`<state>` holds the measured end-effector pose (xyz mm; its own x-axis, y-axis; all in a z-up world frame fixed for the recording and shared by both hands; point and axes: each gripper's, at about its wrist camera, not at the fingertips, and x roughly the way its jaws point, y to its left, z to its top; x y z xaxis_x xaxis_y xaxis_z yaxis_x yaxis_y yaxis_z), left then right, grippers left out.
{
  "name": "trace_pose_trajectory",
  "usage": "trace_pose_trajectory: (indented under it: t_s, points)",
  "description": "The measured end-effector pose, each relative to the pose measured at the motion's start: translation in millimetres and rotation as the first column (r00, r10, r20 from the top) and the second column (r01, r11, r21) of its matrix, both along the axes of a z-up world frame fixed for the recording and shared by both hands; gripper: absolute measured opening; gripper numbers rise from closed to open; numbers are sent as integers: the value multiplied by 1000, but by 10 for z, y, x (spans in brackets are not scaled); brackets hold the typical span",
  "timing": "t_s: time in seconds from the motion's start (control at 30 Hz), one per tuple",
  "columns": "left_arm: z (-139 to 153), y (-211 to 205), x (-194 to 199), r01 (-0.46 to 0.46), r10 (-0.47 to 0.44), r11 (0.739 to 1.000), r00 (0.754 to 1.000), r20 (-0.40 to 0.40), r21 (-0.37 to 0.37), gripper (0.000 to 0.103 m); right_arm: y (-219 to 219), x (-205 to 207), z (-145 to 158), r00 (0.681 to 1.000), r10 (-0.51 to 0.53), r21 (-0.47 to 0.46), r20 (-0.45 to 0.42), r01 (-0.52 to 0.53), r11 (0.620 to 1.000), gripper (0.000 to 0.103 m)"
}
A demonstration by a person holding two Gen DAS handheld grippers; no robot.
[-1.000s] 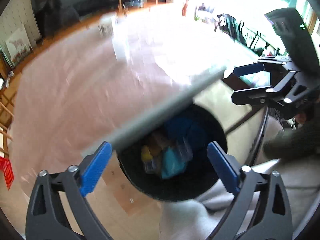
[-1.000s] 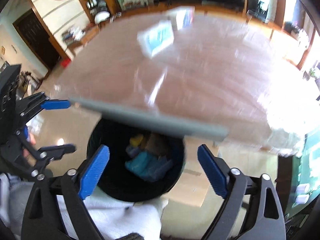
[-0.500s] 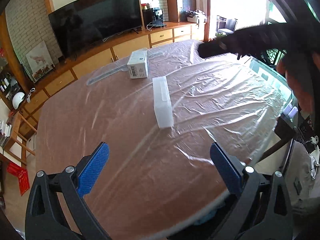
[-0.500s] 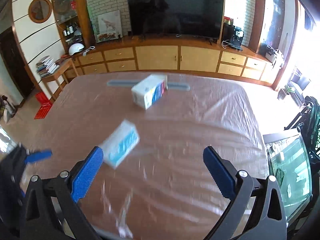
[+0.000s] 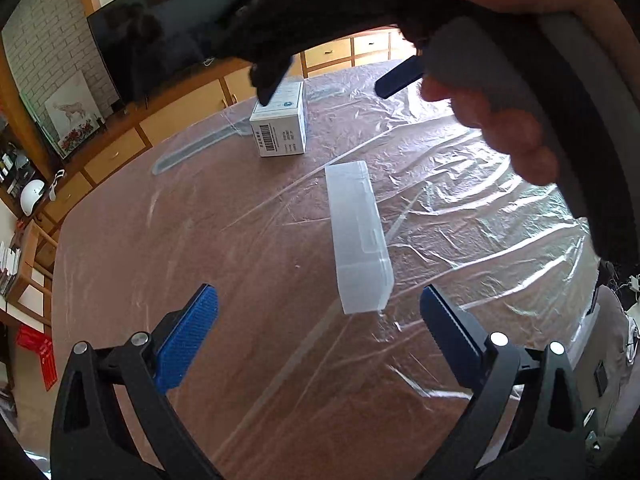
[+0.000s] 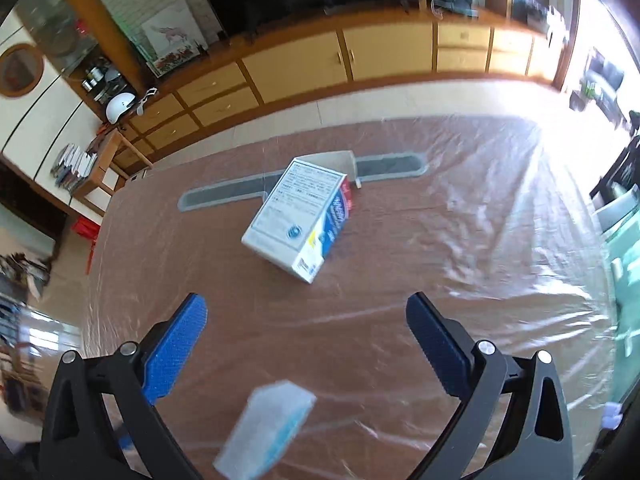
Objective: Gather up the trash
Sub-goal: 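Grasp the white plastic box with the left tool while the right tool grasps the white medicine box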
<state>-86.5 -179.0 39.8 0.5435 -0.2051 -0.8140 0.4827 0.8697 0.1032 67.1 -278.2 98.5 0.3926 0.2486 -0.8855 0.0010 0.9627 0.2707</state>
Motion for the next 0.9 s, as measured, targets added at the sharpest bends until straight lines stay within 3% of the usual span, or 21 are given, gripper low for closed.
trace_pose_trajectory:
  t_s: [0.23, 0.43, 0.73, 0.9]
  points:
    - [-45, -47, 151, -7, 7, 1000, 1000, 11, 12, 101, 147, 413, -290, 995, -25, 39, -94, 29, 999, 98]
    - [-77, -81, 237, 15, -15, 1000, 1000, 3, 3, 100, 277, 643, -416, 992, -25, -18, -120, 23, 1000, 98]
    - [-106, -111, 352, 40, -40, 999, 999, -22, -9, 87, 419, 774, -479, 993, 29, -135, -113, -44, 990, 82]
    - [-151, -123, 395, 50, -50, 999, 997, -53, -15, 69, 450, 771, -481, 995, 71, -207, -76, -85, 975, 55]
